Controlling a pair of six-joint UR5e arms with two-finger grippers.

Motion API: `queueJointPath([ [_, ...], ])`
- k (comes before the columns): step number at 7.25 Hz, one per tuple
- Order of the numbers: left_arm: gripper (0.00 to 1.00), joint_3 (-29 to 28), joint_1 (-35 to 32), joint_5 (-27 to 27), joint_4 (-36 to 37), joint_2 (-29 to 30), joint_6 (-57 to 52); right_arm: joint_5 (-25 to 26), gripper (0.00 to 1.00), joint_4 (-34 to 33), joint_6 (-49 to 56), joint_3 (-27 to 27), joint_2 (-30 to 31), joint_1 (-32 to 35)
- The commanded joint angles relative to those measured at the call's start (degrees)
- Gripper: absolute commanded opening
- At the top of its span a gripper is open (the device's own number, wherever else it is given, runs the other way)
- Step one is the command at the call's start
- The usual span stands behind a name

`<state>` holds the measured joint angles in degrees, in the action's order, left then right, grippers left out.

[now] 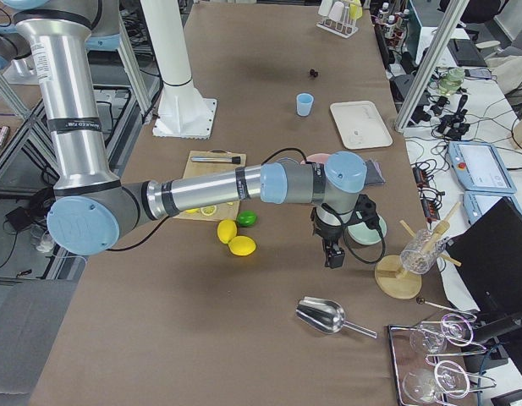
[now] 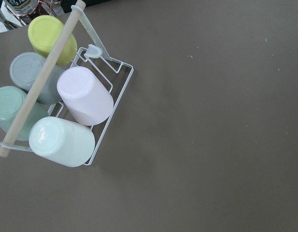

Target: Put ice and cherries in cup

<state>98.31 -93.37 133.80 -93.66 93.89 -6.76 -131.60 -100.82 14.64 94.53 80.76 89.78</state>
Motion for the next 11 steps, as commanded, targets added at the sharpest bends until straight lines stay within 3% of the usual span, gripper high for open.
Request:
queueJointPath([
  [1, 0.98, -0.23, 0.65, -1.7, 0.05, 0.68, 0.51, -0.06, 1.0, -0.07, -0.31, 0.39, -1.21, -0.04],
  [4, 0.98, -0.14, 1.09, -1.7, 0.06, 0.33, 0.17, -0.68, 1.0, -0.25, -5.3, 0.57, -5.76, -2.74],
  [6, 0.98, 0.13, 1.09, -1.7, -0.03, -0.11, -0.18, -1.56, 0.99, 0.27, -23.6, 3.18, -10.6, -12.12],
  [9, 0.98, 0.66, 1.09, -1.26, -0.03, 0.41, -0.18, -0.51, 0.95, 11.75, -27.3, 3.2, -10.09, -21.71],
  [11, 0.98, 0.74, 1.09, -1.26, -0.03, 0.59, -0.18, 6.06, 0.94, 21.15, -26.68, 2.25, -9.74, -29.62],
])
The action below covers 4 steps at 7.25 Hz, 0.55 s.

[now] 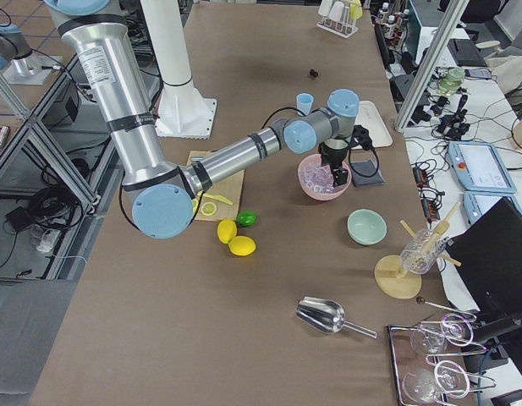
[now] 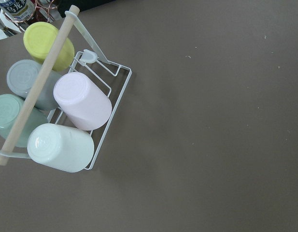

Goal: Put ice and cherries in cup
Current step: 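Move the right gripper over the pink bowl of ice cubes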

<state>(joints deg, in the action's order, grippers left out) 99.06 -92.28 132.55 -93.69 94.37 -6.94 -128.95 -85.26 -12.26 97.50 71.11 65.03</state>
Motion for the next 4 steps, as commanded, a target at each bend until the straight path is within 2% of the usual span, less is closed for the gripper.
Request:
queueJointPath([
  [1, 0.98, 0.08, 0.0, -0.01, -0.09, -0.06, -0.01, 3.1, 0.91, 6.76, 2.48, -0.82, -0.27, -5.0],
  [4, 0.98, 0.17, 0.0, -0.01, -1.48, -1.37, -0.09, 3.09, 0.87, 6.77, 22.02, -2.04, -0.18, -4.04],
])
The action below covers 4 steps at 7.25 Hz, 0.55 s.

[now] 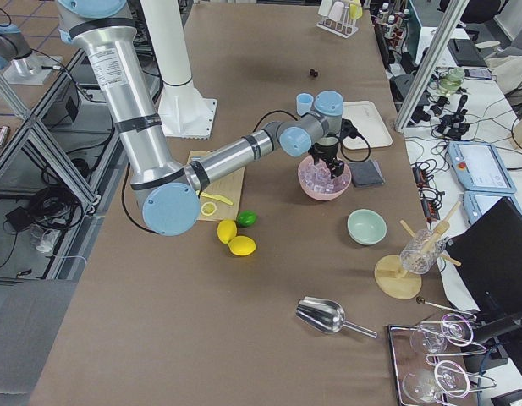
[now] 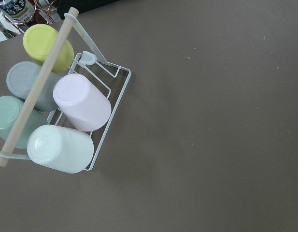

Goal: Put ice and cherries in cup
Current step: 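Move the right gripper over the pink bowl of ice cubes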

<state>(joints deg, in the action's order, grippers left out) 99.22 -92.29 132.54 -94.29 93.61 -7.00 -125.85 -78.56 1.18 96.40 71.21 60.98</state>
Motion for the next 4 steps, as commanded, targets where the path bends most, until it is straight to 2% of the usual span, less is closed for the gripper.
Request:
queueJointPath([
  [1, 0.98, -0.52, 0.0, -0.09, -2.81, -1.4, 0.14, -0.09, 0.87, 0.07, 10.31, -1.04, -0.28, 0.01],
  [4, 0.98, 0.27, -0.09, 0.09, -3.27, -2.47, 0.14, -0.18, 0.87, 0.51, 10.5, -2.54, 0.41, -0.16],
])
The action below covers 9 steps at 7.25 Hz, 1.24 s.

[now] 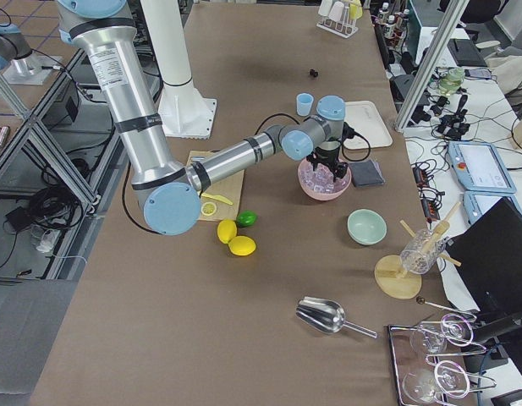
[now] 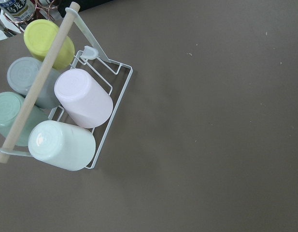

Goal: Put ice and cherries in cup
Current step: 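Move the right gripper over the pink bowl of ice cubes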

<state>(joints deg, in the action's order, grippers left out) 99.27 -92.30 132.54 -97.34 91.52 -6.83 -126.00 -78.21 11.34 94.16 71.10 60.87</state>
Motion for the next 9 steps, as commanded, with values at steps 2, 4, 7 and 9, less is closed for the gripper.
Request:
queueJointPath([
  [2, 0.98, 2.14, -0.16, 0.0, -0.48, -1.6, 0.06, -0.12, 0.89, 0.25, 0.09, -0.46, 0.71, -0.31],
  [4, 0.98, 1.98, -0.07, 0.0, -0.48, -1.52, 0.5, -0.21, 0.9, 0.52, 0.09, -0.55, 0.79, -0.84],
  [7, 0.98, 1.71, -0.07, -0.44, -0.39, -1.34, 0.59, -0.12, 0.9, 0.69, 0.0, -0.2, 1.41, -1.1],
  [9, 0.98, 2.06, -0.07, -0.44, -0.39, -1.43, 0.59, 0.32, 0.9, 1.04, 0.0, -0.64, 1.67, -1.54],
])
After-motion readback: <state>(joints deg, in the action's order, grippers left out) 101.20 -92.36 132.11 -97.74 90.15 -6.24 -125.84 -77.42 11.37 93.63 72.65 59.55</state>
